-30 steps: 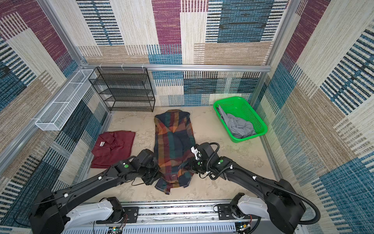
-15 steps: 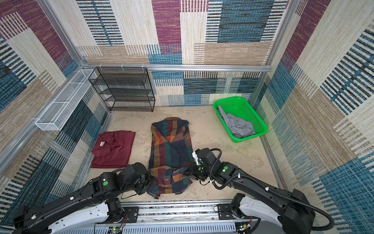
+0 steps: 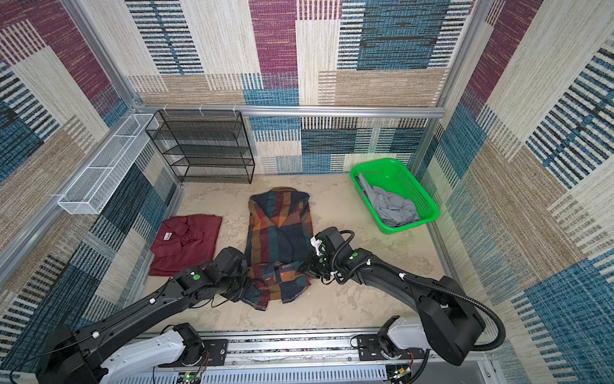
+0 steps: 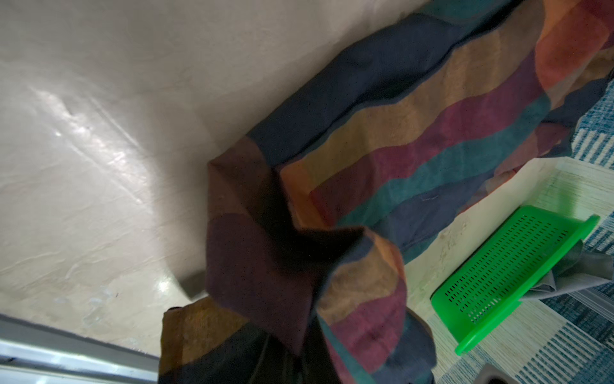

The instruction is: Fold and stack the long sleeve shirts

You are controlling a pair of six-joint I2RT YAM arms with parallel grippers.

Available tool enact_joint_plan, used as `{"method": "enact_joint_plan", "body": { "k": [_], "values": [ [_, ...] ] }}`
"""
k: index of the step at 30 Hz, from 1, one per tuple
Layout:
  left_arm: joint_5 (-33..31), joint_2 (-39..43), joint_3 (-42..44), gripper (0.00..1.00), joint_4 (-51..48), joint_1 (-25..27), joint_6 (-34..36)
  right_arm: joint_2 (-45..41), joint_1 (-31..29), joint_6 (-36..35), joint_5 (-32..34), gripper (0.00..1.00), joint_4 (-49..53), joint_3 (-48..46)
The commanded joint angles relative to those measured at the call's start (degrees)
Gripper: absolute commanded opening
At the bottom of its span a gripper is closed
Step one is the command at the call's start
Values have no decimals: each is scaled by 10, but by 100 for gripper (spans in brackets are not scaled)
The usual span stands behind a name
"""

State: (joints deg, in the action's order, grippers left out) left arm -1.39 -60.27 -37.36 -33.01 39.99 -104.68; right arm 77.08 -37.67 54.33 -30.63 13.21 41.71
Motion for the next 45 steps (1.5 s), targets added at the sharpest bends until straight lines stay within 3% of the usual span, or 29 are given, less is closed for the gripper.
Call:
{"method": "enact_joint_plan", "body": {
  "k": [1,13,15,19,24,26,28,29,35,41,45],
  "values": [
    [17,-27,-8,0,17,-19,40,21,14,-23,-20,0,-30,2],
    [73,-126,-1,0,74,-77,107,133,45,-60,-41,0,-64,4],
    [77,-126,8,8,82,-84,114,140,46,-64,-36,0,-63,4],
    [80,-124,23,29,92,-94,127,147,47,-72,-23,13,-55,5],
    [108,-111,22,51,87,-110,147,123,47,-80,3,42,-19,21],
    [106,-91,3,59,59,-112,161,101,47,-86,20,49,3,26],
    [96,-65,-18,61,24,-115,172,78,47,-94,42,54,27,36],
    [87,-48,-27,68,4,-115,175,68,47,-97,54,57,41,41],
    [102,32,-8,70,-47,-115,182,16,45,-100,40,68,70,23],
    [117,128,57,70,-83,-114,223,-62,37,-83,47,70,53,-62],
    [142,166,109,70,-45,-113,244,-80,17,-84,53,69,34,-85]
  ]
}}
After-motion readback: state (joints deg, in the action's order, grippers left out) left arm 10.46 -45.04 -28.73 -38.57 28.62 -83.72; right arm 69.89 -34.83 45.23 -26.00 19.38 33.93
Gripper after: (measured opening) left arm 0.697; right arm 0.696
